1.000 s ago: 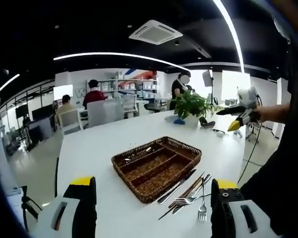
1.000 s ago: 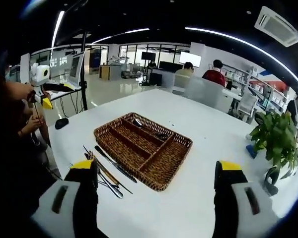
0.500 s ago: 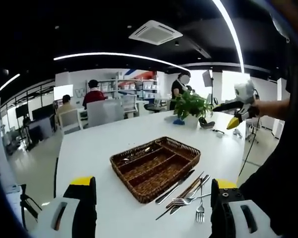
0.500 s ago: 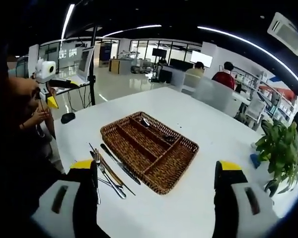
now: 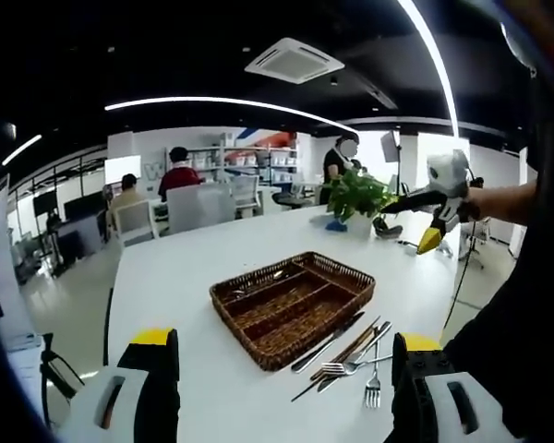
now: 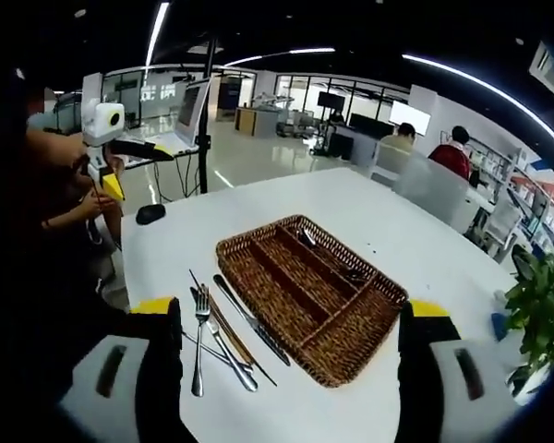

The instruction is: Arrange the knives, forks, and spoons in their matching storage slots by inserting each utensil handle-first until every utensil is classified and aligned in the correct compartment

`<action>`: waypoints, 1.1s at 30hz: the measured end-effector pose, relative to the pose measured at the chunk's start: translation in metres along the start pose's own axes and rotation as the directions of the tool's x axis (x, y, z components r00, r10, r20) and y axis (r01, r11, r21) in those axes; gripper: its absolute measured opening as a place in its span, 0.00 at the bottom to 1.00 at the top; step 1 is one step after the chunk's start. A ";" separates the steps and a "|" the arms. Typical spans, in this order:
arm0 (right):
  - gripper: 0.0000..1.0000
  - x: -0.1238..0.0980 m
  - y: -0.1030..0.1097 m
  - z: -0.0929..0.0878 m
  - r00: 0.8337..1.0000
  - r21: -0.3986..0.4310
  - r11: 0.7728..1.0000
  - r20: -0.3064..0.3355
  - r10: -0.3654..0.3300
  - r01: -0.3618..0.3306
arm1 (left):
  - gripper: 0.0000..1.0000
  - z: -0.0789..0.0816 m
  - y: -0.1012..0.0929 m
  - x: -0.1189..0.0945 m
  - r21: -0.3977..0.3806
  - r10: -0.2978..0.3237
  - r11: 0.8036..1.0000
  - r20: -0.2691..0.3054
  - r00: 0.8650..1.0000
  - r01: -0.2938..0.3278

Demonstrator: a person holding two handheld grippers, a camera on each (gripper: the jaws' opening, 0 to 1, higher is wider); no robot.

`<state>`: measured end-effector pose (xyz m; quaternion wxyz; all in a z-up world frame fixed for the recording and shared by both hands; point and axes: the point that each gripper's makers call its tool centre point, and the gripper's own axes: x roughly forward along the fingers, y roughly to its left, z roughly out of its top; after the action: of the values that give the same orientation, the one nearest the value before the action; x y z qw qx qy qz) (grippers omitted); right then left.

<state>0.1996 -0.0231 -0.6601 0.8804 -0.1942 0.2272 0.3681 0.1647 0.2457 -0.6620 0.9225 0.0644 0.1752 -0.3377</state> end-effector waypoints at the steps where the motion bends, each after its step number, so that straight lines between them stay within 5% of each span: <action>1: 0.99 0.003 0.003 0.000 1.000 -0.003 1.000 -0.004 0.010 -0.010 | 1.00 -0.001 0.001 0.000 -0.001 0.002 1.000 -0.001 1.000 -0.002; 16: 0.99 0.043 0.035 0.001 0.995 -0.050 0.994 -0.009 0.094 -0.095 | 1.00 -0.005 0.009 -0.015 -0.011 0.042 0.999 0.008 0.999 -0.042; 33: 0.93 0.074 0.067 -0.029 0.983 -0.055 0.983 -0.056 0.173 -0.176 | 1.00 -0.004 0.011 -0.018 -0.032 0.065 0.997 0.027 0.997 -0.064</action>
<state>0.1893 0.0473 -0.7354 0.8325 -0.2092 0.2546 0.4453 0.1579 0.2655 -0.6591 0.9363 0.0506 0.1652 -0.3057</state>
